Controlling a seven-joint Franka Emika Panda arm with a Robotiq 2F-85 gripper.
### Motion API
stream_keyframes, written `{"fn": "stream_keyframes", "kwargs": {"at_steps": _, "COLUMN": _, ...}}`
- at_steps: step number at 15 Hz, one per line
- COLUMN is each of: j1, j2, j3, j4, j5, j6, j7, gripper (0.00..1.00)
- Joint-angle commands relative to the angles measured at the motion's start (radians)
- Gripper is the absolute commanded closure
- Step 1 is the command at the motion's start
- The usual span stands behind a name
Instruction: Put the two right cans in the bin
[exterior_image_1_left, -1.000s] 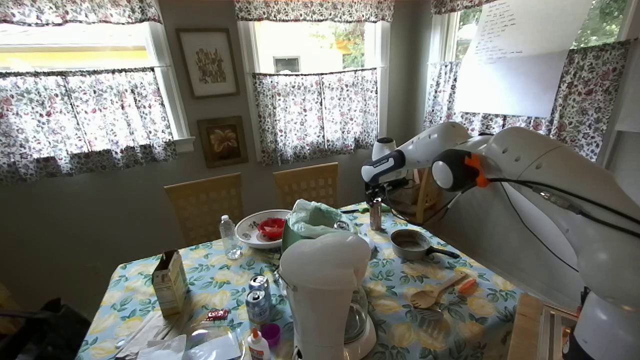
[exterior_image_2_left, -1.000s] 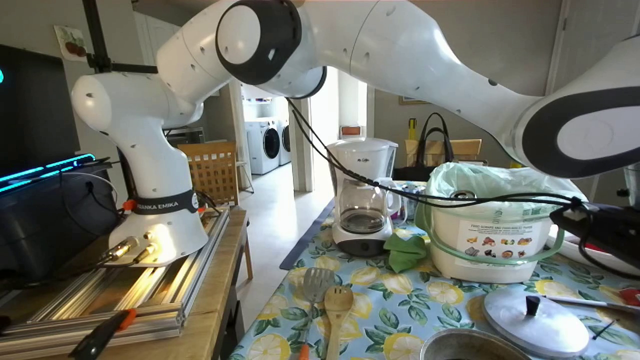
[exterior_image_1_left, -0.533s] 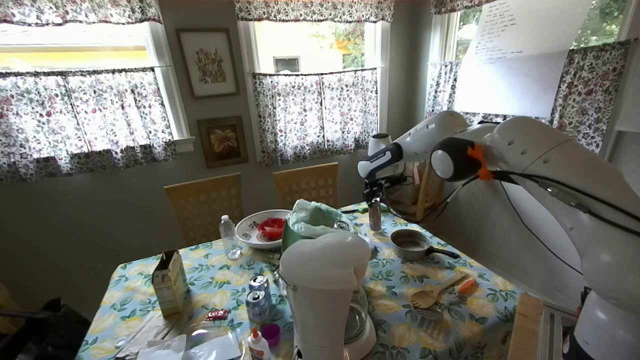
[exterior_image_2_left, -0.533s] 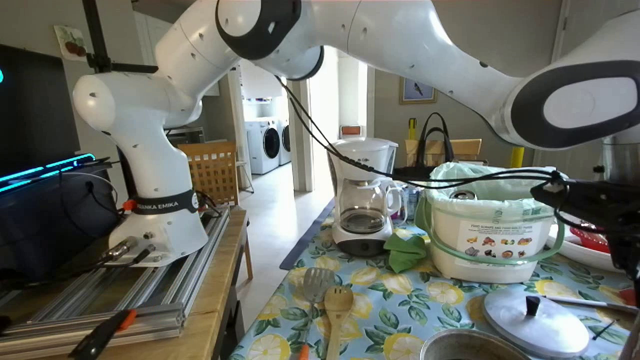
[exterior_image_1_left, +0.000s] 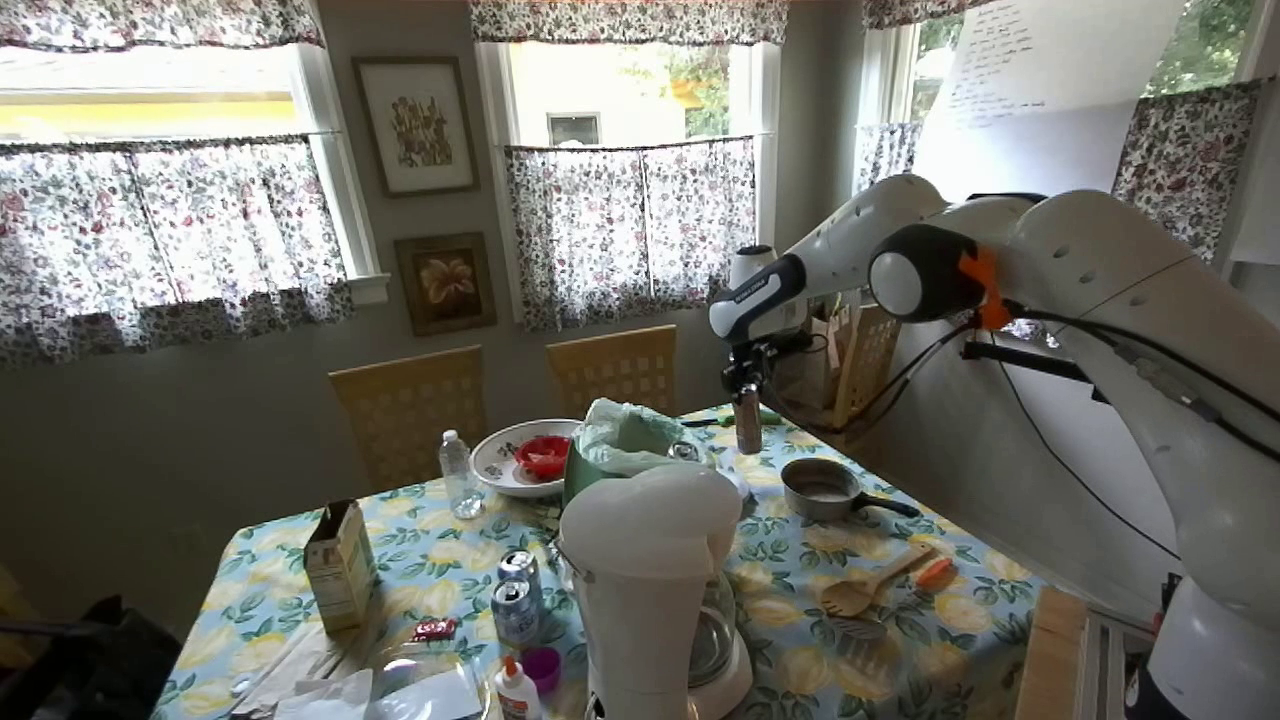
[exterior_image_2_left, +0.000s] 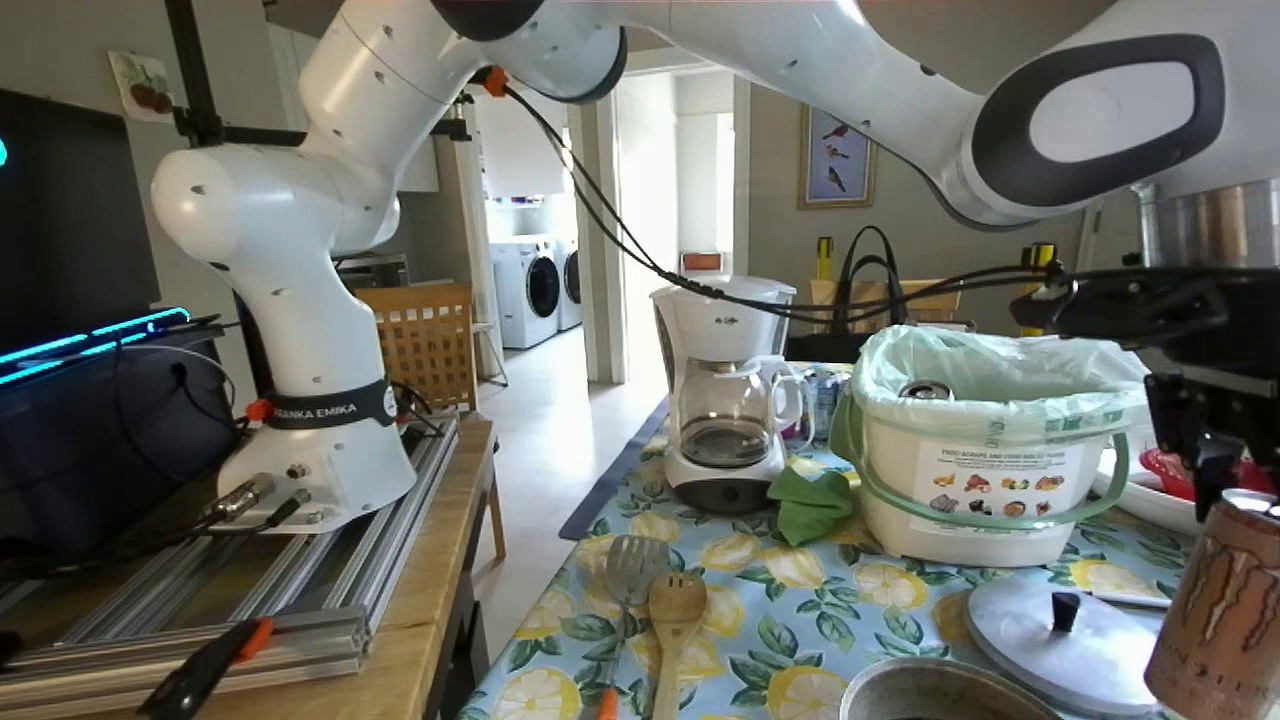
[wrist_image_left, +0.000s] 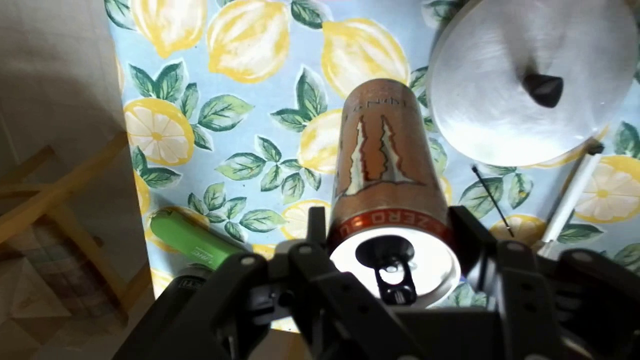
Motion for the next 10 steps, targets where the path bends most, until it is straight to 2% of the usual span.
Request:
{"fn": "stream_keyframes", "kwargs": {"at_steps": 1, "j1": 0.045, "j2": -0.154, "j3": -0.006, "j4": -0.192, "j5": -0.028, "j6": 0.040, "j7": -0.027, "gripper": 0.63}}
{"fn": "stream_keyframes", "kwargs": {"at_steps": 3, "j1": 0.064, "j2": -0.215, "j3": -0.009, "j4": -0.252, "j5": -0.036, "j6": 0.058, "j7": -0.035, "gripper": 0.63}}
{"fn": "stream_keyframes", "kwargs": {"at_steps": 4, "j1": 0.051, "j2": -0.245, "j3": 0.018, "j4": -0.277, "j5": -0.060, "j6": 0.069, "j7": -0.033, "gripper": 0.63}}
{"fn": "stream_keyframes", "kwargs": {"at_steps": 10, "j1": 0.055, "j2": -0.405, "j3": 0.056, "j4": -0.415, "j5": -0.080, "j6": 0.095, "j7": -0.097, "gripper": 0.63}}
